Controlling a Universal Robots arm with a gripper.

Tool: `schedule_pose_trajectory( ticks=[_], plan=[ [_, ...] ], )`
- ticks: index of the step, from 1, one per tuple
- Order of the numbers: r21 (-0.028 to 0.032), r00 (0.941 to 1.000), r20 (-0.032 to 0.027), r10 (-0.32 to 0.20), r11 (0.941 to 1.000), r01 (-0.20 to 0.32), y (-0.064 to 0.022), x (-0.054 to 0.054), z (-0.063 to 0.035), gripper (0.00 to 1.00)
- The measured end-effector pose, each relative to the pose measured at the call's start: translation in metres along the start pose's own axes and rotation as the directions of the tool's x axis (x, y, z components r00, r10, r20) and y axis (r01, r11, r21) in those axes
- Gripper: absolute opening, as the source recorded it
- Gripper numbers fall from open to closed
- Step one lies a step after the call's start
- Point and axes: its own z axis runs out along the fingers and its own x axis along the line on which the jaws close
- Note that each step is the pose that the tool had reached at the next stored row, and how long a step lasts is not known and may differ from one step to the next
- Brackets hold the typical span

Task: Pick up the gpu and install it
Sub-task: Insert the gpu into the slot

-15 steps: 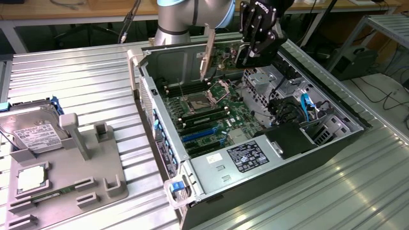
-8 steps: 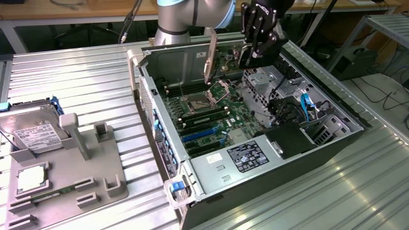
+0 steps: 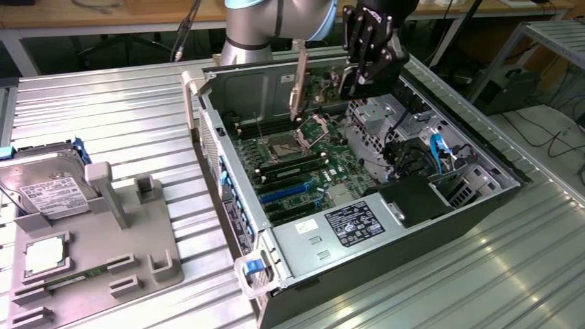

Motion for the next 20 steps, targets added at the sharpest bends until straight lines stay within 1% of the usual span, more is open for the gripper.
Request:
schedule_pose_trajectory(
  ticks=[1, 2, 3, 4, 5, 7, 8, 11, 15, 20],
  plan=[
    [0.0001, 1.0000, 0.0001, 0.002, 1.0000, -0.002, 0.0006, 0.000, 0.0001, 0.28],
    [-0.0002, 1.0000, 0.0029, 0.002, 1.0000, -0.002, 0.0015, 0.000, 0.0004, 0.28],
    [-0.0012, 0.9999, 0.0117, 0.003, 1.0000, -0.003, 0.0020, 0.000, 0.0005, 0.28],
    [-0.0020, 0.9998, 0.0192, 0.003, 1.0000, -0.003, 0.0022, 0.000, 0.0007, 0.28],
    [-0.0035, 0.9995, 0.0326, 0.004, 1.0000, -0.003, 0.0024, 0.000, 0.0010, 0.28],
    [-0.0058, 0.9986, 0.0523, 0.004, 1.0000, -0.004, 0.0025, 0.000, 0.0013, 0.28],
    [-0.0061, 0.9984, 0.0556, 0.004, 1.0000, -0.004, 0.0026, 0.000, 0.0017, 0.28],
    [-0.0059, 0.9984, 0.0556, 0.004, 1.0000, -0.004, 0.0031, 0.000, 0.0022, 0.28],
    [-0.0058, 0.9984, 0.0556, 0.004, 1.0000, -0.004, 0.0079, 0.001, 0.0023, 0.28],
    [-0.0057, 0.9984, 0.0559, 0.004, 1.0000, -0.004, 0.0110, 0.002, 0.0026, 0.28]
  ],
)
